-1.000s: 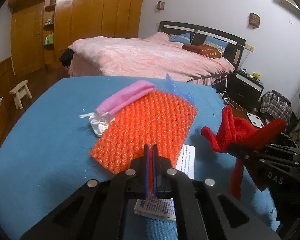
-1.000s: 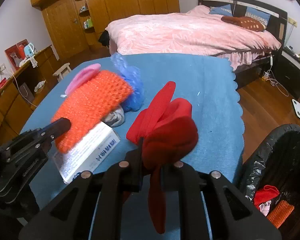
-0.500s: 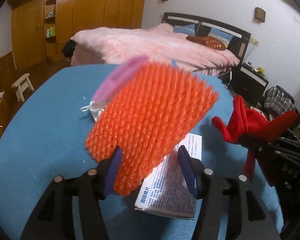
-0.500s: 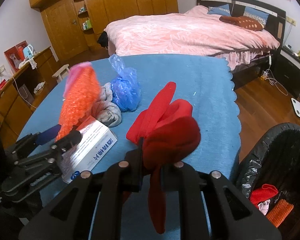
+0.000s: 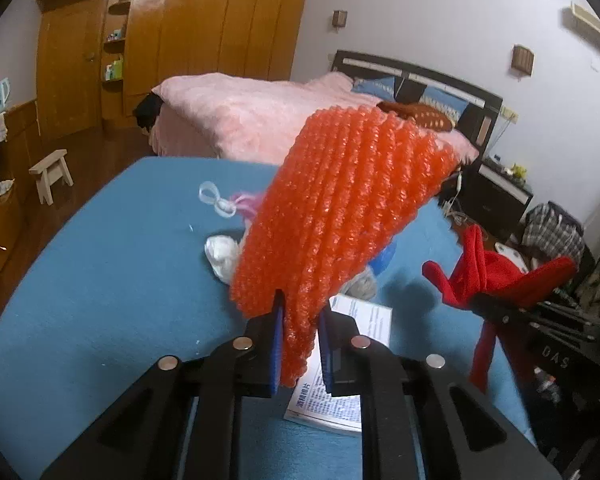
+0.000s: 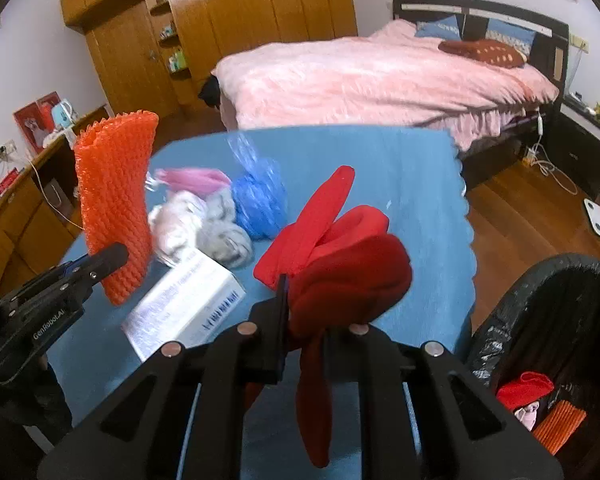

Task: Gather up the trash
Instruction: 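Lift the orange bubble mesh with left tool while right tool holds the glove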

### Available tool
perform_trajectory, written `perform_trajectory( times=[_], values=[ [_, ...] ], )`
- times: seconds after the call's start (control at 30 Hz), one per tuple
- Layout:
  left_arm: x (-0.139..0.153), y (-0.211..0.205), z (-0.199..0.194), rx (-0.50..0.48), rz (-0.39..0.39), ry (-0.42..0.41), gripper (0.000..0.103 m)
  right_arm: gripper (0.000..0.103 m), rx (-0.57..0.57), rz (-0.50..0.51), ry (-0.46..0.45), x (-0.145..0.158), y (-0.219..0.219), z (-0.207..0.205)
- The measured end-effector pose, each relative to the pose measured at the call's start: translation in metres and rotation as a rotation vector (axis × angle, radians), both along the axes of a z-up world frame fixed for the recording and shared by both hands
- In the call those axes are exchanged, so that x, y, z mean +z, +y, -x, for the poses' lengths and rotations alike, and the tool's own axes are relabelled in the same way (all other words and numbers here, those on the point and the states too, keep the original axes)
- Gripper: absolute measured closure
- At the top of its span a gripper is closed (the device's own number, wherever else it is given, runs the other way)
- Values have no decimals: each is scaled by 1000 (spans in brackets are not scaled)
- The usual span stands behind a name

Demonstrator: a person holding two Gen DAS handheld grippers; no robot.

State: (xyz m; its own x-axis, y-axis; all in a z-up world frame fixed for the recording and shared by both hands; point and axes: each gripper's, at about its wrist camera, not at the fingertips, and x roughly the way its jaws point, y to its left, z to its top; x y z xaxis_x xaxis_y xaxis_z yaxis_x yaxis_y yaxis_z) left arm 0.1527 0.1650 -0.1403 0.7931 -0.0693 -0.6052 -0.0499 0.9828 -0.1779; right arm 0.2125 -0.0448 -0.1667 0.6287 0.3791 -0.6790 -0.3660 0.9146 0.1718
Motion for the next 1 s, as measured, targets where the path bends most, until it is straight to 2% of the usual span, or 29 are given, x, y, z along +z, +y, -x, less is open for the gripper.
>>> perform_trajectory(
  times=[0.37,0.63,1.0],
  values=[
    [35,-11,16,-31,18,-60,88,91,3,-50,-80,42,-21,18],
    [49,-41,16,-93,23,-80,88,91,-30,-60,-129,67,-51,34],
    [59,-101,17,-215,6,-104,88,91,-124,-47,-166,81,-108,58]
  ],
)
